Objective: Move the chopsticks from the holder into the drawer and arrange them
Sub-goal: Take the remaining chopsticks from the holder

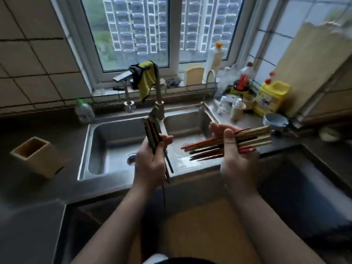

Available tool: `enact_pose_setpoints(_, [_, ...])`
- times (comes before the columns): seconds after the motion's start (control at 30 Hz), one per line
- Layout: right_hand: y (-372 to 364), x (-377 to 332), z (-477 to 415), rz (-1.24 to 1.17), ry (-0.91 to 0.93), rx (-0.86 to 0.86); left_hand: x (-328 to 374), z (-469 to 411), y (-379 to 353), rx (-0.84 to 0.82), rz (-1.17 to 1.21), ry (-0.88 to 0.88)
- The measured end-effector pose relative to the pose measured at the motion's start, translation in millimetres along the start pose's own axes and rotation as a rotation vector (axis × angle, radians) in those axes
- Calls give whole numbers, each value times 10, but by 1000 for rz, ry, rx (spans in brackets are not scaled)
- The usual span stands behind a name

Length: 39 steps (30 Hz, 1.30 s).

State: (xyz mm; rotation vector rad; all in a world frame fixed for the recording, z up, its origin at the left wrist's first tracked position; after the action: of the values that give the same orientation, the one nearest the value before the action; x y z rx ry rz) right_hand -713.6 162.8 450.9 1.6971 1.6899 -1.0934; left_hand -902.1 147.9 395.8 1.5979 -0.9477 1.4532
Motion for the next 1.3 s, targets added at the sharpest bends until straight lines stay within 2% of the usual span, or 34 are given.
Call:
enact_pose_setpoints(0.17, [1191, -124, 135, 136, 28, 190, -83, 468, -1110, -272, -33, 51])
enact_pose_setpoints(0.4, [2746, -440, 444, 337, 66, 430, -74, 1135, -2554, -598, -129, -36])
enact_pose_setpoints(0.6, [3965, -642, 742, 563, 58, 667, -124, 1847, -3862, -929, -112, -6])
enact_pose_setpoints(0.9, [5704, -826, 1020, 782, -90, 884, -232, 2879, -5741, -1283, -172, 66])
enact_pose_setpoints(1.1, [6532, -966, 1163, 926, -157, 974, -328, 3531, -6656, -1488, -254, 90])
enact_pose_setpoints(1.3, [7036, -910, 1496, 1008, -294, 1113, -580, 4023, -7075, -1626, -378, 67])
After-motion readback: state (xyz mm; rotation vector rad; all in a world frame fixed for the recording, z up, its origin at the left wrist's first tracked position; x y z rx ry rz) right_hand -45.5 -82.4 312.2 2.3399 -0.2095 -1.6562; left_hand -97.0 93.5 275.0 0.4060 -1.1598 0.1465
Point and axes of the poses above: each hand's wrist, its own z-axis away from the middle knuckle, its own y-axis out of the back of the hand, x = y × z, the point moved 3 cm from there along -z, towards the middle knuckle, and after that the axes turned 15 degrees about y, right-handed, at the moved point
